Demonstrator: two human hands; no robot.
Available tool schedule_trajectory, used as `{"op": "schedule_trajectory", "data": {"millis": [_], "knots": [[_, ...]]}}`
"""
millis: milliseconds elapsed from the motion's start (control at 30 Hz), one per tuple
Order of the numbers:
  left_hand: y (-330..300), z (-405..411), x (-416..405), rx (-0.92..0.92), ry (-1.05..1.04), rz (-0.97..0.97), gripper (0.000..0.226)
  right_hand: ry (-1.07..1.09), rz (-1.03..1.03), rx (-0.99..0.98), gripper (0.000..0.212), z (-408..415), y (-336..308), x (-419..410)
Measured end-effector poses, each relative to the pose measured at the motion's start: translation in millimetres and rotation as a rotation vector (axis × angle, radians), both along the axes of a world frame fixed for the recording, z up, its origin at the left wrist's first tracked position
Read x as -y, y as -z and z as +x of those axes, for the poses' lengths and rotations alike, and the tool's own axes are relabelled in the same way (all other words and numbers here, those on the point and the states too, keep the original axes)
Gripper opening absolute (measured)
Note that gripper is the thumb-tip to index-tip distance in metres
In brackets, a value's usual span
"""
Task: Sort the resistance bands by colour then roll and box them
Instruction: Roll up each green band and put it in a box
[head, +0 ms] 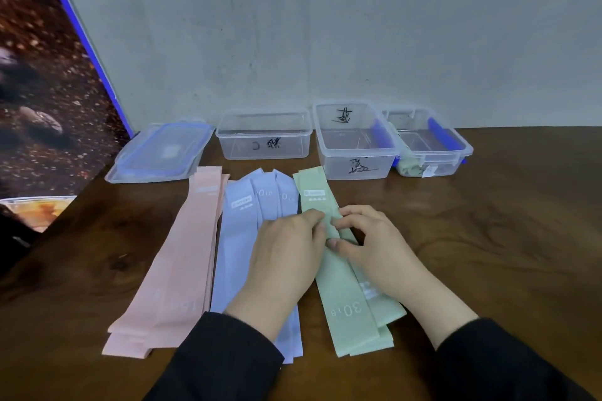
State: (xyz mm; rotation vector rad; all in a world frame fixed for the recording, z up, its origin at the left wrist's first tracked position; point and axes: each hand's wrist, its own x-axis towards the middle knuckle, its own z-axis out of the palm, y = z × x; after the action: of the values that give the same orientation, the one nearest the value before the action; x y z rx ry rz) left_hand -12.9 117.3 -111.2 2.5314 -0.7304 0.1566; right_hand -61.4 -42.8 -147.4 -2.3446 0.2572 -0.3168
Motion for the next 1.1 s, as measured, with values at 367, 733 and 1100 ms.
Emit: {"op": "schedule_trajectory", "data": {"millis": [367, 733, 1100], "knots": [[6.1, 3.5, -2.8, 0.059, -0.012, -0.286, 0.025, 0.076, 0.373, 0.155, 0.01, -11.4, -18.8, 0.9], [-13.8, -17.9, 1.9, -0.104, 0.155, -0.218, 0.04, 0.205, 0.728, 0.262, 0.008, -39.2, -67.8, 16.2], [1.6, -54.1, 15.2, -0.119, 0.397, 0.159, 0.048, 0.293, 0.759, -0.073, 0.021, -62.0, -40.2, 66.5]]}}
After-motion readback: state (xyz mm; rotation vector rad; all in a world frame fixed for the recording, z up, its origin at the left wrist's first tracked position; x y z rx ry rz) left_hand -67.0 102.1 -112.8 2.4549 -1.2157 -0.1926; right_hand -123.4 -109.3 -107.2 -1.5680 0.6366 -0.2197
